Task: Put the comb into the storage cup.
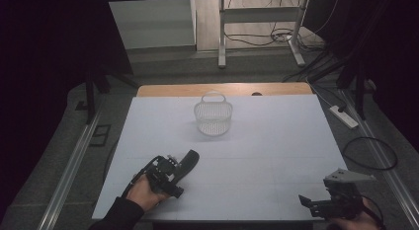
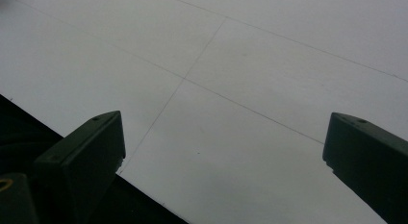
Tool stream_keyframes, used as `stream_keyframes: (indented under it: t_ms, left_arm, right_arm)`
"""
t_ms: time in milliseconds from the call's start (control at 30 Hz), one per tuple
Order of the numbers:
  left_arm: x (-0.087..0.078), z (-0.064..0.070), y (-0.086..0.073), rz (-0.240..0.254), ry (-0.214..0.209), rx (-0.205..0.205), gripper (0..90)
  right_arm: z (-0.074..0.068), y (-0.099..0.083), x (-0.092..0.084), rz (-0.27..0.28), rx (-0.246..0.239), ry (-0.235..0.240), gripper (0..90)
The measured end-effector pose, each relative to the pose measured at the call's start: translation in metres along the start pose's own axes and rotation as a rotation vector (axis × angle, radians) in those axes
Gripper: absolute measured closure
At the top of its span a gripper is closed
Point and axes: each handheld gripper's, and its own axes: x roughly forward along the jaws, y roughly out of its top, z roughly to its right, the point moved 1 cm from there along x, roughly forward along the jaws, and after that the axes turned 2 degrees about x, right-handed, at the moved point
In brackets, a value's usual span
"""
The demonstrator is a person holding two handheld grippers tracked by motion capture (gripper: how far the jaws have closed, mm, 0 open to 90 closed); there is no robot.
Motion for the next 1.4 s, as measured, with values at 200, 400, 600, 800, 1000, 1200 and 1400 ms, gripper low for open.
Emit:
stream_keyframes:
  t_ms: [200,400,600,800,1000,1200,1400]
  left_arm:
    - [-0.008,0.001,-0.002,0.018,0.001,-0.003,24.7]
    - [-0.012,0.003,-0.003,0.046,-0.004,0.017,62.5]
    - [-0.013,0.002,-0.003,0.045,-0.016,0.014,72.4]
    - [-0.014,0.0,-0.004,0.054,-0.032,-0.001,72.7]
    - [-0.019,-0.003,-0.005,0.09,-0.084,-0.019,72.8]
    - [-0.025,-0.002,-0.005,0.143,-0.079,-0.001,72.7]
    - [-0.028,0.0,-0.005,0.174,-0.09,0.02,72.7]
  right_arm:
    - [0.0,0.0,0.0,-0.001,-0.001,-0.001,1.4]
    - [0.0,0.0,0.0,-0.001,-0.002,-0.001,1.4]
    - [0.0,0.0,0.0,-0.002,-0.003,-0.002,1.5]
    - [0.0,0.0,0.0,-0.001,-0.005,-0.001,1.5]
    - [0.0,0.0,0.0,-0.001,-0.004,-0.002,1.5]
    - [-0.001,0.0,0.0,0.0,-0.005,-0.002,1.5]
    - [-0.001,0.0,0.0,0.002,-0.002,-0.004,1.5]
